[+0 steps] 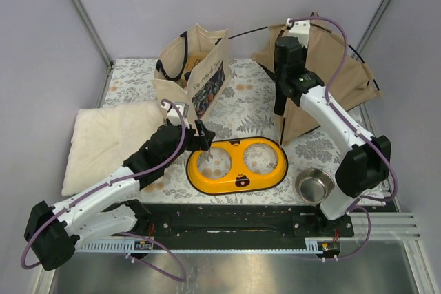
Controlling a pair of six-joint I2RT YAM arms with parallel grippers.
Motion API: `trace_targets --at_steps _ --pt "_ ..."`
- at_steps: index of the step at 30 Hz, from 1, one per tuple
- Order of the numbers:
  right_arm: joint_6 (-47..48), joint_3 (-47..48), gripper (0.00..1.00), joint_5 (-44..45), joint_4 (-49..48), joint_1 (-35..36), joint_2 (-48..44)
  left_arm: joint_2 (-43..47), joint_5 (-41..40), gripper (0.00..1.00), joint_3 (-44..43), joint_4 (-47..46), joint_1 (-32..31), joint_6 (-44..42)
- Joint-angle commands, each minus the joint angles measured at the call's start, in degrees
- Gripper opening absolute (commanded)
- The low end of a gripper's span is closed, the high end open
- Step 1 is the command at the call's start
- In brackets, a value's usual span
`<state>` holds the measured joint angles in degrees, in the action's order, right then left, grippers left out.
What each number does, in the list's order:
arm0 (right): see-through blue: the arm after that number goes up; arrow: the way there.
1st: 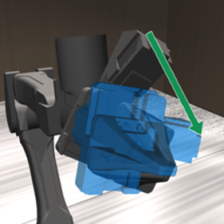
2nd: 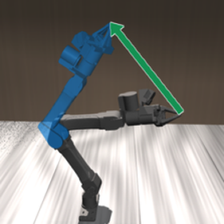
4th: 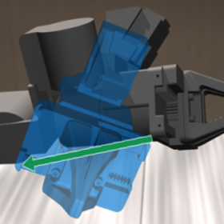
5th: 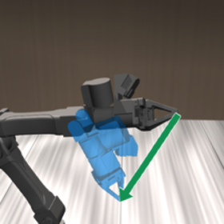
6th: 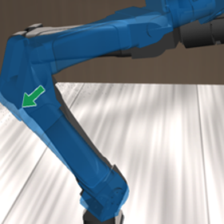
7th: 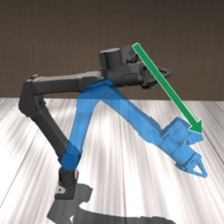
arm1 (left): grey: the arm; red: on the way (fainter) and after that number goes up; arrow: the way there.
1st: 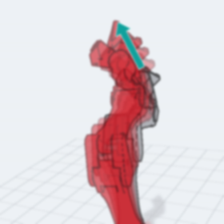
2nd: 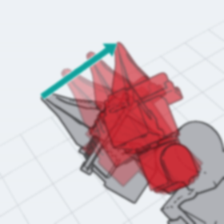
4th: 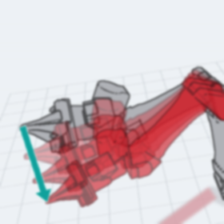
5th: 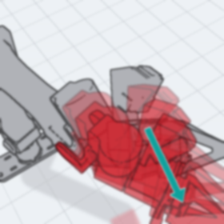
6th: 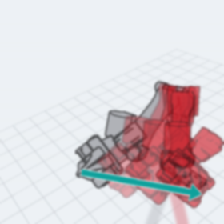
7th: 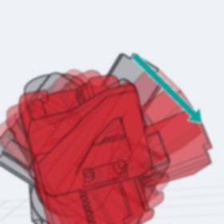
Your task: Set up the pet tent
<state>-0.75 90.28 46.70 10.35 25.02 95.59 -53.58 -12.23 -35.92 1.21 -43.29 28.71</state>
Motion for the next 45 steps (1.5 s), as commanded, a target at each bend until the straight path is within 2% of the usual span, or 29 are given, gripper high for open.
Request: trace_targets --at_steps 1,10,22,25,31,33,39,45 --pt "1.1 -0.1 0.0 2.6 -8.8 -0.8 -7.3 1.7 -1.3 0.8 0.6 -1.3 0.1 -0.6" --pt "1.1 -0.2 0.0 1.7 -12.2 -0.9 -11.6 3.5 -1.3 0.81 0.6 0.8 0.2 -0.1" --pt "-7.9 0.1 0.0 -4.9 -8.0 -2.4 -18.9 9.5 -3.1 0.81 -0.8 6.4 0.2 -1.2" --pt "-8.6 0.5 0.0 -8.1 -6.7 -2.5 -19.9 11.5 -3.2 0.81 -1.7 8.4 0.1 -1.4" --pt "-5.6 -6.6 0.0 -25.2 -7.7 -2.7 -25.4 15.4 -1.9 0.81 -5.2 14.4 0.1 -4.2" --pt "-5.5 -9.3 0.0 -28.6 -7.6 -2.9 -27.0 16.7 -1.4 0.82 -7.0 16.8 0.2 -5.8" --pt "-10.7 -15.8 0.0 -30.2 -9.8 -3.6 -32.9 19.8 -1.6 0.82 -11.7 21.4 0.2 -7.4" --pt "-13.1 -17.1 0.0 -33.7 -9.8 -3.7 -36.4 21.9 -1.7 0.82 -13.7 23.2 0.1 -7.4"
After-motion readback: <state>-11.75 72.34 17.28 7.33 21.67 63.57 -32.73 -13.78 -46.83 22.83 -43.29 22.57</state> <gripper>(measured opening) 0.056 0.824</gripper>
